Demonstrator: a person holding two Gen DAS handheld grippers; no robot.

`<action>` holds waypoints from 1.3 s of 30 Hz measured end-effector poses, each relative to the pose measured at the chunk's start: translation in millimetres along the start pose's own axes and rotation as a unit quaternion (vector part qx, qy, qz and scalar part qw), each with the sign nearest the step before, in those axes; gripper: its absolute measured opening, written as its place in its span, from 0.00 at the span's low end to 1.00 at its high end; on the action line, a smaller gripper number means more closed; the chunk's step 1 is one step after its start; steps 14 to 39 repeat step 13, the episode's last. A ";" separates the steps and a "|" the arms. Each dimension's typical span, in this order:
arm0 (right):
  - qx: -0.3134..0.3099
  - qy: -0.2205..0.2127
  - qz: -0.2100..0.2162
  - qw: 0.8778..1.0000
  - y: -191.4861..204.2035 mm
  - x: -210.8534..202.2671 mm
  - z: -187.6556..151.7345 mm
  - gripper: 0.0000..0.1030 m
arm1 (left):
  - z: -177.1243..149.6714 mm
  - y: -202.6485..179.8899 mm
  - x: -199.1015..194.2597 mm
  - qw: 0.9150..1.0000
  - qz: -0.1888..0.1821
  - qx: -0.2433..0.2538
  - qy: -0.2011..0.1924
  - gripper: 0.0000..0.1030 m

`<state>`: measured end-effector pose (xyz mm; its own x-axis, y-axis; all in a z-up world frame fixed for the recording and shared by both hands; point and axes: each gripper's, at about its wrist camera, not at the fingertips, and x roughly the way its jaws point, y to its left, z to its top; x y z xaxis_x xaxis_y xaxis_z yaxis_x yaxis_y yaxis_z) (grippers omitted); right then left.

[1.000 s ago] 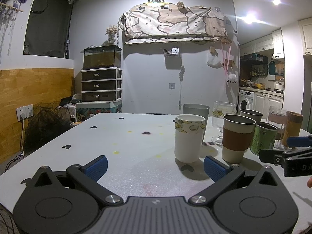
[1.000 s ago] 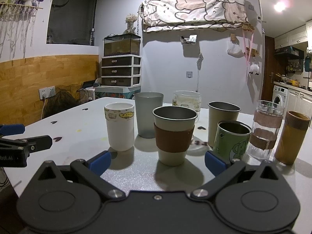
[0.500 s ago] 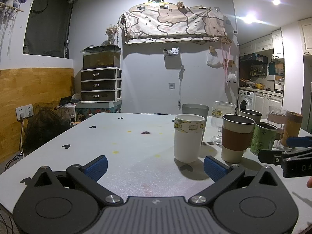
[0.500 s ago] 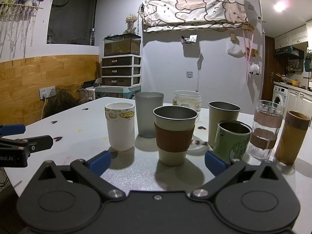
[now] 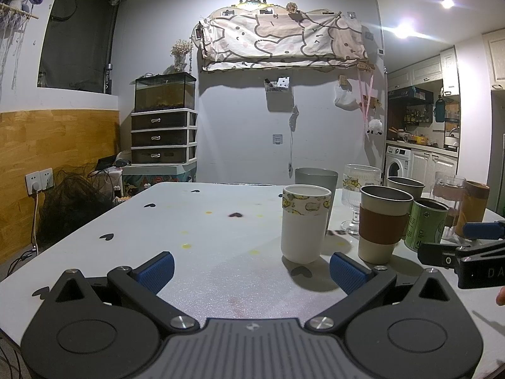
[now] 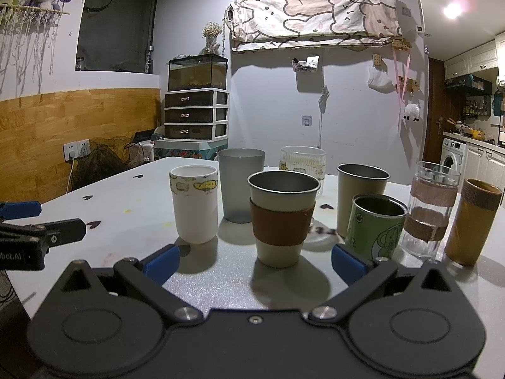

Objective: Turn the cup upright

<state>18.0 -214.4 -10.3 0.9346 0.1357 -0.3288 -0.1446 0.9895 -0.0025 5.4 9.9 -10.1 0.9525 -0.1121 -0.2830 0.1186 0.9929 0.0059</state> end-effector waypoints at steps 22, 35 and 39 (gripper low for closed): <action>0.000 0.000 0.000 1.000 0.0 0.0 0.0 1.00 | -0.9 -1.1 0.5 1.000 0.001 -0.001 0.001 1.00; 0.000 0.000 0.000 1.000 0.0 0.0 0.0 1.00 | -0.9 -1.1 0.5 1.000 0.001 -0.001 0.001 1.00; 0.000 0.000 0.000 1.000 0.0 0.0 0.0 1.00 | -0.9 -1.1 0.5 1.000 0.001 -0.001 0.001 1.00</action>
